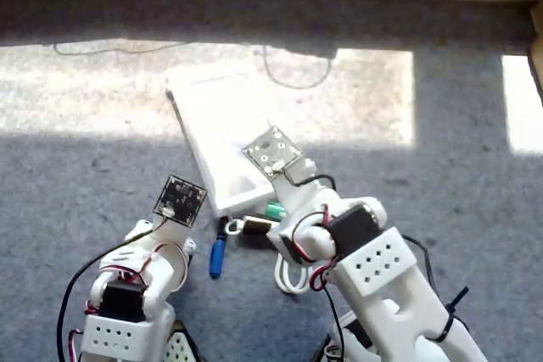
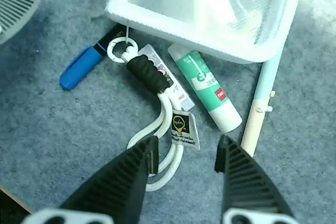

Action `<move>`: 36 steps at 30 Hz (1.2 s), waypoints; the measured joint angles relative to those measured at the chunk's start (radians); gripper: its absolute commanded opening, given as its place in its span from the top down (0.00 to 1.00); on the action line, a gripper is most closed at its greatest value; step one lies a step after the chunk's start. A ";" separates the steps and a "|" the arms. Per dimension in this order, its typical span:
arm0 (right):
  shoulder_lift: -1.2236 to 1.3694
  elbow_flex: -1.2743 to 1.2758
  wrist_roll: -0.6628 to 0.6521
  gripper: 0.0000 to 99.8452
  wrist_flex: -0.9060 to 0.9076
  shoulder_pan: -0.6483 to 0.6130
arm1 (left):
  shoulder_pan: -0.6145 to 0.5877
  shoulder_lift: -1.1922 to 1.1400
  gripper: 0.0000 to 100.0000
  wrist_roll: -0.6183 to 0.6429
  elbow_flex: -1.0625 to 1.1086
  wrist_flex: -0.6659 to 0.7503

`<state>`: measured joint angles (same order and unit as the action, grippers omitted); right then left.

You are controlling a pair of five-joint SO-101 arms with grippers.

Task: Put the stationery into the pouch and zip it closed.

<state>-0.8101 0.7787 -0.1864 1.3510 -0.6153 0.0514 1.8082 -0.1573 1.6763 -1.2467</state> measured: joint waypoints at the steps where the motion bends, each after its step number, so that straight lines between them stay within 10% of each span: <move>1: 0.029 -0.020 0.000 0.80 0.000 -0.011 | 0.000 0.000 0.99 0.000 0.000 0.000; 36: 0.358 -0.083 0.000 0.80 -0.245 -0.216 | 0.000 0.000 0.99 0.000 0.000 0.000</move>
<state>-0.4526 0.6958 -0.1864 1.1055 -0.8316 0.0514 1.8082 -0.1573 1.6763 -1.2467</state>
